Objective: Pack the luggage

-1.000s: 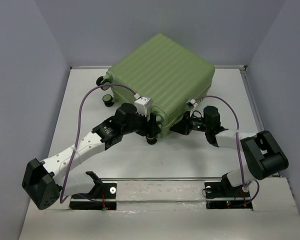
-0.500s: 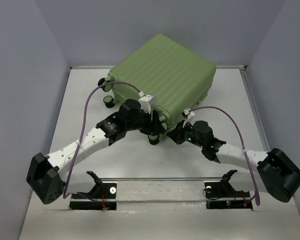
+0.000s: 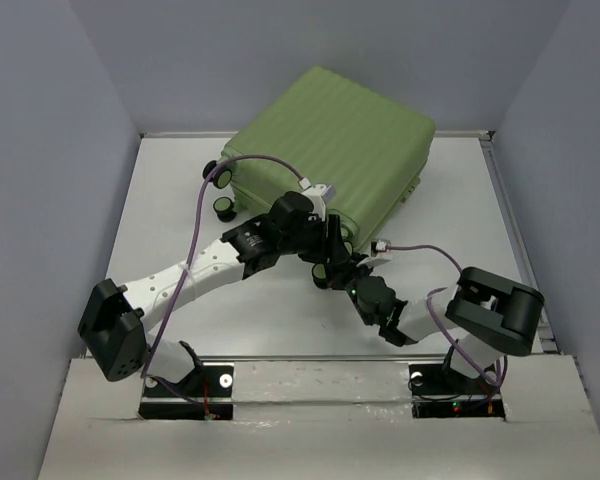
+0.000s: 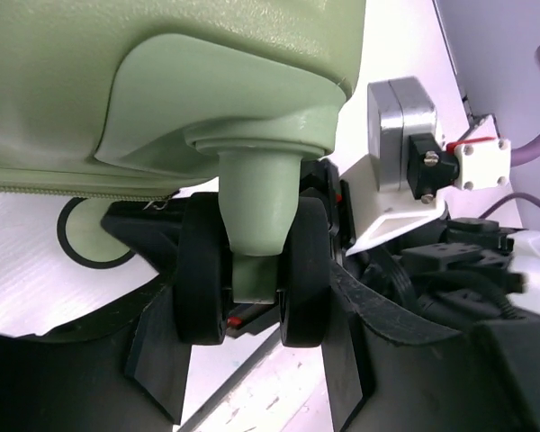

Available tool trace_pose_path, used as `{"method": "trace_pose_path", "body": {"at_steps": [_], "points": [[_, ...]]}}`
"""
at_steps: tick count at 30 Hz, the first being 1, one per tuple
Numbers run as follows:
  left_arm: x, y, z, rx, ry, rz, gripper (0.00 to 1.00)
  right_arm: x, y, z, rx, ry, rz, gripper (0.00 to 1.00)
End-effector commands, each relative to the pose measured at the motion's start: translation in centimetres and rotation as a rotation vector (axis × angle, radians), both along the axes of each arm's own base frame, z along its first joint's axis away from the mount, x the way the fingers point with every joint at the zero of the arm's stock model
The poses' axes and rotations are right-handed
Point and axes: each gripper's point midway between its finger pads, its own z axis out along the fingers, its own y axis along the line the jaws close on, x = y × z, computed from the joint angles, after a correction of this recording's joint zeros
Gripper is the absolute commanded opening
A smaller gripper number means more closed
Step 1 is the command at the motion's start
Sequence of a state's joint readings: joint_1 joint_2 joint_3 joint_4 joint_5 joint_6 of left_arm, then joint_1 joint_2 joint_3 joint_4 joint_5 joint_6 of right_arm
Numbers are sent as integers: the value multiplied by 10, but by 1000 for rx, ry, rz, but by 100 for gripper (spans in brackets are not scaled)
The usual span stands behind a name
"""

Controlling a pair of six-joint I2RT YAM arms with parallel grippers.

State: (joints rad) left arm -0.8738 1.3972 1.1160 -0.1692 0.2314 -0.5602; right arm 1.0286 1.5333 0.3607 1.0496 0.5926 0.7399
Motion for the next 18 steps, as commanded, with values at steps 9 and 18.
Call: {"method": "trace_pose_path", "body": {"at_steps": [9,18], "points": [[23,13,145,-190,-463,136,99,-64,12,75,348,-169,187,7],[92,270,107,319,-493,757,99,-65,13,78,267,-172,201,7]]}}
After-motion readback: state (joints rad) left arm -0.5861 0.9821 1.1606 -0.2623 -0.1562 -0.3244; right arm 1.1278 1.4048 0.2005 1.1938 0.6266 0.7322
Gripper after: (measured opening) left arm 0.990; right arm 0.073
